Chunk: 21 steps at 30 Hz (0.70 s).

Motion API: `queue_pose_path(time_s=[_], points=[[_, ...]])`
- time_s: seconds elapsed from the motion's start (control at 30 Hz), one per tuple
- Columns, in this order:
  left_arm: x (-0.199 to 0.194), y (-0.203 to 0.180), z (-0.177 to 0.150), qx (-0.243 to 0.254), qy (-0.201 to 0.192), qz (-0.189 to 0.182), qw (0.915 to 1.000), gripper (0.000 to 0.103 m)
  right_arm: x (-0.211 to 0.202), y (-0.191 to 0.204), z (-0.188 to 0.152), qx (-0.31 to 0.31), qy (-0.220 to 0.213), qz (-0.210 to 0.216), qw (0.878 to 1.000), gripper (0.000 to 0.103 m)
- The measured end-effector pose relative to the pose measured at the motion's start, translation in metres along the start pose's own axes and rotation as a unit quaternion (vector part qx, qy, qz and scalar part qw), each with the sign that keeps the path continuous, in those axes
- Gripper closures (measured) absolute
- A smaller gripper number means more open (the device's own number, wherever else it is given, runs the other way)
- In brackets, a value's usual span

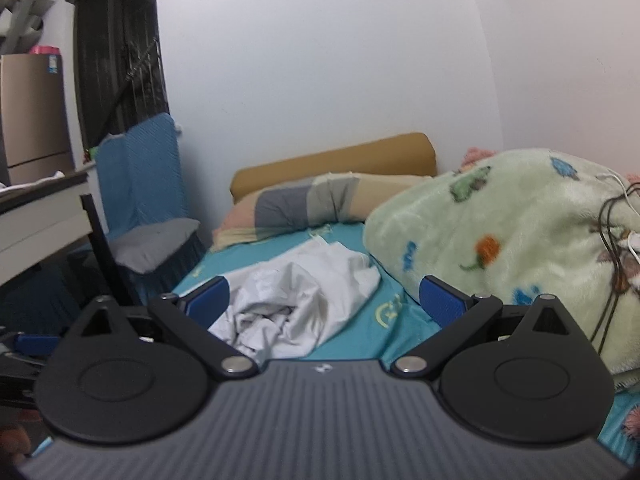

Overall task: Fold clothes
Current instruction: 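Move both grippers toward the crumpled white T-shirt on the bed, then grasp the white T-shirt with the left gripper and lift it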

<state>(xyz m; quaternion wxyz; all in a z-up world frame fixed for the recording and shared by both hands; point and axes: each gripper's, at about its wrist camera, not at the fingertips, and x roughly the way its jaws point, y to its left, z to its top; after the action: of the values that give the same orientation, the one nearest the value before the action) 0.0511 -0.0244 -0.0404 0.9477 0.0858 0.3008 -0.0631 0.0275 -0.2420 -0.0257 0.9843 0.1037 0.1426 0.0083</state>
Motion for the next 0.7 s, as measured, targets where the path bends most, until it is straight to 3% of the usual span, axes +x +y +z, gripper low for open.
queue_pose_path(time_s=[0.17, 0.43, 0.5, 0.57, 0.6, 0.7], points=[[0.059, -0.022, -0.003, 0.073, 0.050, -0.034, 0.9954, 0.001, 0.009, -0.006, -0.006, 0.002, 0.015, -0.011, 1.000, 0.000], [0.147, -0.029, -0.016, 0.092, 0.058, -0.047, 0.9930, 0.007, 0.046, -0.026, -0.019, 0.059, 0.051, -0.010, 0.997, 0.000], [0.168, -0.026, -0.018, 0.083, 0.068, -0.027, 0.9938, 0.017, 0.054, -0.033, -0.025, 0.082, 0.061, -0.007, 0.995, 0.000], [0.184, -0.016, -0.019, 0.059, 0.073, -0.009, 0.9956, 0.038, 0.062, -0.041, -0.031, 0.096, 0.065, -0.007, 0.993, 0.000], [0.190, -0.010, -0.019, 0.050, 0.067, -0.010, 0.9964, 0.042, 0.067, -0.043, -0.033, 0.099, 0.066, -0.013, 0.993, 0.000], [0.199, 0.009, -0.015, 0.030, 0.073, -0.033, 0.9963, 0.066, 0.081, -0.050, -0.040, 0.107, 0.066, -0.025, 0.992, 0.000]])
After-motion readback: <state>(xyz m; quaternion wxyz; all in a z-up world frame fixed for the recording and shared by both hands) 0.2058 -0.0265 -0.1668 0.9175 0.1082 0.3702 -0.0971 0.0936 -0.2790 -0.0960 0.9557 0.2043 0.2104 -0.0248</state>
